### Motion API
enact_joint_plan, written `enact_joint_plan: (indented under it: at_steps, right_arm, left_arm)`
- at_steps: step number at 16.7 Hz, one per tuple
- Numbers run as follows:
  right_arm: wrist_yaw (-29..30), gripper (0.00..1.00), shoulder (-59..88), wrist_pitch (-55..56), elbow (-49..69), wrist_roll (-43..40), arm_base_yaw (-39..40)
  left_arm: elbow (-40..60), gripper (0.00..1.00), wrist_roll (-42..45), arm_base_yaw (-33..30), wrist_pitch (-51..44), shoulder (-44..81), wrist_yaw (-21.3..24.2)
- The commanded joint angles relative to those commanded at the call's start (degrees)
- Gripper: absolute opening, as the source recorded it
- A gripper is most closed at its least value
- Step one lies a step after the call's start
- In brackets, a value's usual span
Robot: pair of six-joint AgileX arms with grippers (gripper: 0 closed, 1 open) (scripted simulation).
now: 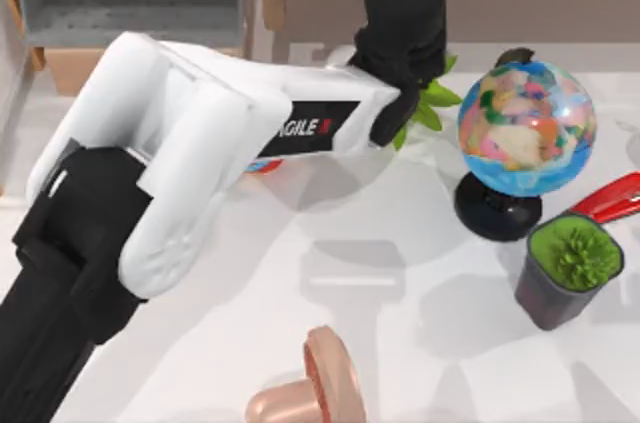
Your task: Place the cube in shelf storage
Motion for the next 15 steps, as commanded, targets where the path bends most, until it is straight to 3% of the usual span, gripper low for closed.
enact_joint_plan:
  at_steps: [10,15]
  right_arm:
    - [0.0,1.00,0.0,0.0,0.0,0.0,0.0]
    - [0.0,1.00,0.0,0.0,0.0,0.0,0.0]
  left_arm:
    - [0.0,0.98,0.0,0.0,0.0,0.0,0.0]
    - [0.0,1.00,0.0,0.0,0.0,0.0,0.0]
